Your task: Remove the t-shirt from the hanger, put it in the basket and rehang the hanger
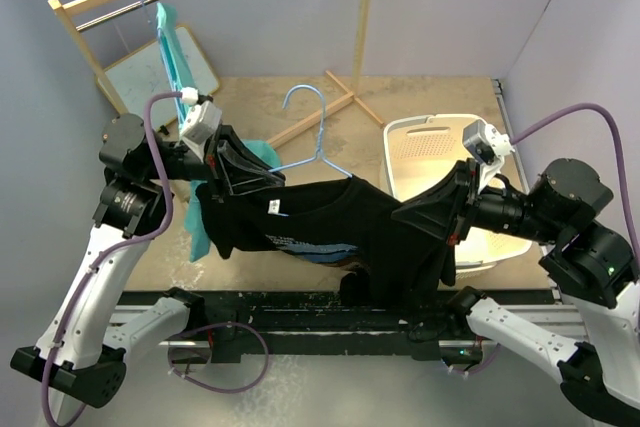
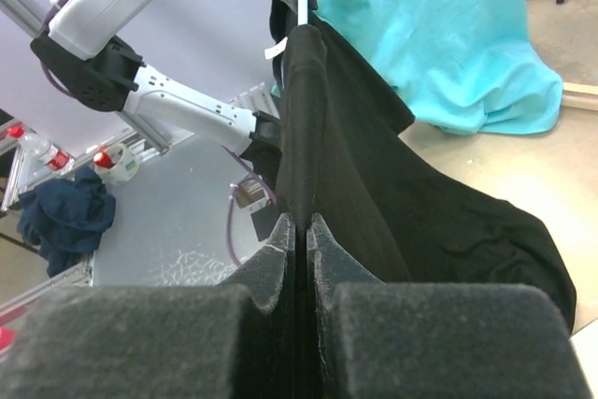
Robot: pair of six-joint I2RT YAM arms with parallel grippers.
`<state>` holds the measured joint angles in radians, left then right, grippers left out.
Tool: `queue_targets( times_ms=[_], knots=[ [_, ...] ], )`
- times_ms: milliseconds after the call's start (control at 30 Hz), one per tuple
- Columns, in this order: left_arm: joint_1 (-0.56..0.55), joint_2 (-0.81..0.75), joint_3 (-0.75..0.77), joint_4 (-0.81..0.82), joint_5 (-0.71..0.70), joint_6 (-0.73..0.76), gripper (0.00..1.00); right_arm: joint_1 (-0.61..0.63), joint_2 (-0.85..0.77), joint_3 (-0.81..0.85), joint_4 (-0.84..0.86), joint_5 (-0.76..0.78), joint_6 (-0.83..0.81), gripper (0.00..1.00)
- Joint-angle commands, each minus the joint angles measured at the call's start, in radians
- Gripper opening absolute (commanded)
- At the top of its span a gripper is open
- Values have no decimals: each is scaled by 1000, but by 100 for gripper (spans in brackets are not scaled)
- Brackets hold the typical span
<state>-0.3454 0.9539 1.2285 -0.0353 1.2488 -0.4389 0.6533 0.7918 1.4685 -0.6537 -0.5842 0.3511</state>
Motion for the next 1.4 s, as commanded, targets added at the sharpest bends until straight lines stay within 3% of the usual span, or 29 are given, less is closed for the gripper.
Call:
queue_targets(
  times_ms=[0, 67, 133, 200, 333, 433, 567, 633, 867, 1033, 1100, 1233, 1333, 1367],
  knots=[
    [-12, -25, 46, -78, -107, 103, 0, 0, -16, 4, 84, 112, -10, 9],
    [-11, -34, 76, -136, -142, 147, 0, -1, -43, -20, 53, 158, -24, 37],
    [-11, -39, 112, -191, -168, 187, 0, 0, -75, -44, 29, 181, -35, 53],
    [-12, -44, 153, -230, -183, 212, 0, 0, -105, -62, 4, 205, -41, 60],
    [-11, -55, 185, -253, -192, 218, 0, -1, -137, -82, -42, 228, -58, 63],
    [-11, -68, 198, -271, -209, 225, 0, -1, -154, -93, -57, 238, -67, 56],
    [-11, -77, 221, -336, -249, 271, 0, -1, -171, -97, -93, 317, -69, 15],
    [-11, -82, 232, -367, -271, 294, 0, 0, -180, -100, -107, 377, -68, 2],
    [-11, -104, 238, -402, -351, 326, 0, -1, -185, -89, -169, 509, -64, 0],
    [-12, -104, 238, -389, -367, 315, 0, 0, -197, -93, -160, 462, -70, 35],
    [-11, -108, 235, -387, -382, 316, 0, 0, -201, -91, -165, 453, -72, 36],
    [-11, -119, 247, -418, -438, 336, 0, -1, -209, -80, -205, 462, -83, 27],
    [-11, -132, 248, -421, -442, 336, 0, 0, -226, -89, -203, 469, -89, 0],
    [-11, -135, 249, -419, -437, 331, 0, 0, -228, -93, -200, 475, -87, 0]
  ],
)
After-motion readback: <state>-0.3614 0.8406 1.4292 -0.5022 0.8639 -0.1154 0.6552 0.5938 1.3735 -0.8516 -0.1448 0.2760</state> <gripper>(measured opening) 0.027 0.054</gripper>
